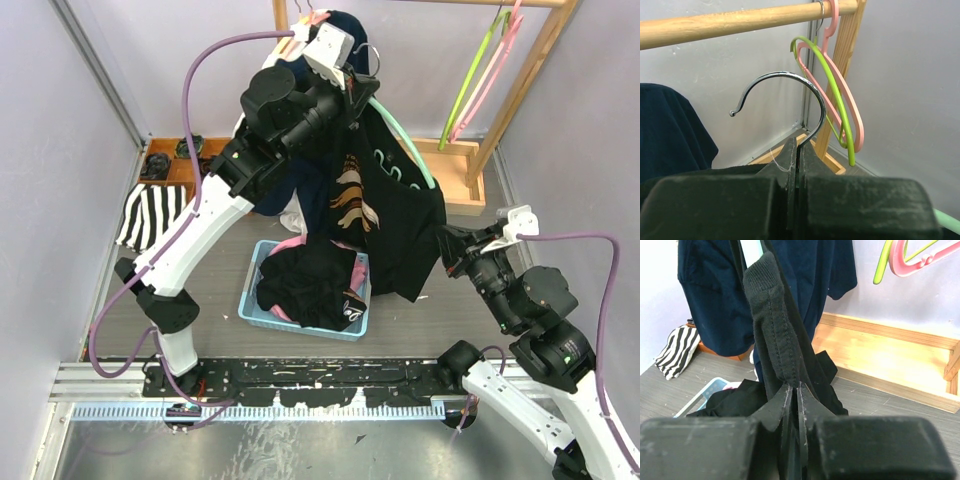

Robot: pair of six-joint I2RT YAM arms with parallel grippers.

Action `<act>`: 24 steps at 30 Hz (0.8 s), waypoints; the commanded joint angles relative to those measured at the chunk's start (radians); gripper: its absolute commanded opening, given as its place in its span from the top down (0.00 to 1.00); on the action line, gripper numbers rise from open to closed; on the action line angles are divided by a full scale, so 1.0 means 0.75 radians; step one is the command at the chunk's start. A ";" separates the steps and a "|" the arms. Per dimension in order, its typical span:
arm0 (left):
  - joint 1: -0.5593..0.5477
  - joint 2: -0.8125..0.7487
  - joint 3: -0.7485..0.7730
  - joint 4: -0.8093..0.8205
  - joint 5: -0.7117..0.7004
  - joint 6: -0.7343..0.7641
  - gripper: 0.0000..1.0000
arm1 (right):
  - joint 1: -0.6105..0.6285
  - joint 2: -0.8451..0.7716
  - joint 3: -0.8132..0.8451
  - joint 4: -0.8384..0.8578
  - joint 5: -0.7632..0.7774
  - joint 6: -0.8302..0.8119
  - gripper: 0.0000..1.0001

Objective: Remove the t-shirt from the hanger

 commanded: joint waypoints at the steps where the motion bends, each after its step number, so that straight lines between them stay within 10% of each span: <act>1: 0.003 -0.038 0.088 0.093 0.000 0.000 1.00 | 0.003 -0.019 -0.013 0.058 -0.007 0.013 0.90; 24: 0.003 0.003 0.238 0.136 -0.072 -0.111 1.00 | 0.003 -0.171 -0.191 -0.046 0.083 0.127 0.99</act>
